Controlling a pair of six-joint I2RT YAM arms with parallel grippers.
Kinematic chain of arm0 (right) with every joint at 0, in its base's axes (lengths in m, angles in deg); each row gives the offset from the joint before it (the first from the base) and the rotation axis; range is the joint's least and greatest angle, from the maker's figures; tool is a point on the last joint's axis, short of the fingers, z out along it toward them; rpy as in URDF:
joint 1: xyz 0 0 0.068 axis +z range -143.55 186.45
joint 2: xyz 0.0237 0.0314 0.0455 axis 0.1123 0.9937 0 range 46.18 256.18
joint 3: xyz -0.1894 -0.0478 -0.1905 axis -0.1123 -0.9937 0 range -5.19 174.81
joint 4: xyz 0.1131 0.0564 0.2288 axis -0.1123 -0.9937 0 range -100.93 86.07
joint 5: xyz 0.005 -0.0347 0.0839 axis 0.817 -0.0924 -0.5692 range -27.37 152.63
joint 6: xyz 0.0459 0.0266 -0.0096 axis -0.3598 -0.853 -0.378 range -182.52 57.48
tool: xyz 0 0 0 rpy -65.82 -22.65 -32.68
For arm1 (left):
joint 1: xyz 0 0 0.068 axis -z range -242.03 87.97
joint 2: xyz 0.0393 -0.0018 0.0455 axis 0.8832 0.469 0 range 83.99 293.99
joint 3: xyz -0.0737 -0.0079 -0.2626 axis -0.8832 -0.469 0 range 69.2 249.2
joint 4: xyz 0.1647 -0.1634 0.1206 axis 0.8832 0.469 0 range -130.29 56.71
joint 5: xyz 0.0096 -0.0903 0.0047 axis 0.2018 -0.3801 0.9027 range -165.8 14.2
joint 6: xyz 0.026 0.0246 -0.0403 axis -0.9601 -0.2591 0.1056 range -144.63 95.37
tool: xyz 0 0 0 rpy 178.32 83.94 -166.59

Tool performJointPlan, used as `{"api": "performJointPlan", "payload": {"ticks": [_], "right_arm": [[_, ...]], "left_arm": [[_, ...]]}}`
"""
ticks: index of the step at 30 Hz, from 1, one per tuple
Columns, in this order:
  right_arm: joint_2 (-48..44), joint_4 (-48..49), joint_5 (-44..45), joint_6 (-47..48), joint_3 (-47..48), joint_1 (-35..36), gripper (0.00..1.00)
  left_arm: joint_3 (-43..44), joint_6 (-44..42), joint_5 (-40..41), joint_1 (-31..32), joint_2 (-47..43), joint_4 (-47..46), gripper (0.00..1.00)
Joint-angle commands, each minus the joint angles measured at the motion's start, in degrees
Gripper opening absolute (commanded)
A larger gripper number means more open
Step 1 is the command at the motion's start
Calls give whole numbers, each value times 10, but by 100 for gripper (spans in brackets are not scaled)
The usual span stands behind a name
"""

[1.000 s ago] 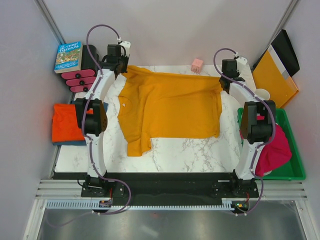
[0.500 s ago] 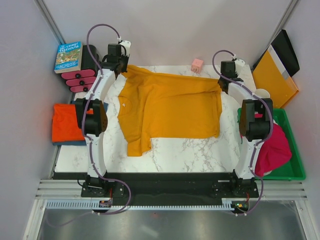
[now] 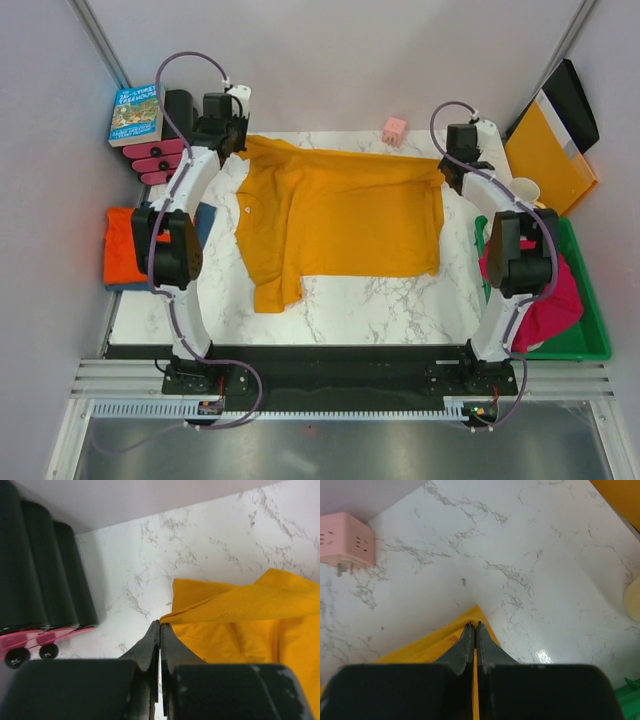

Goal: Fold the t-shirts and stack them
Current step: Flatten out the tshirt

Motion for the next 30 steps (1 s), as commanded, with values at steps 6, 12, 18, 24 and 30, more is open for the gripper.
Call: {"api": "performJointPlan", "payload": {"ticks": [6,12,18,24,30], "right_arm": [[-324,27,7,44,-81,33,0],[-548,-83,38,134,-95,71,0],[-640,-183,63,153,37,89,0],[-670,-223,87,145,90,89,0],[-648,-223,112,139,73,90,0]], "left_arm": [[-28,76,-17,-22,-280,52,2],[-144,59,-40,-22,-515,106,2],[-48,41,-27,-23,-639,199,2],[118,38,1,-20,-648,275,2],[184,9,27,4,-604,279,2]]}}
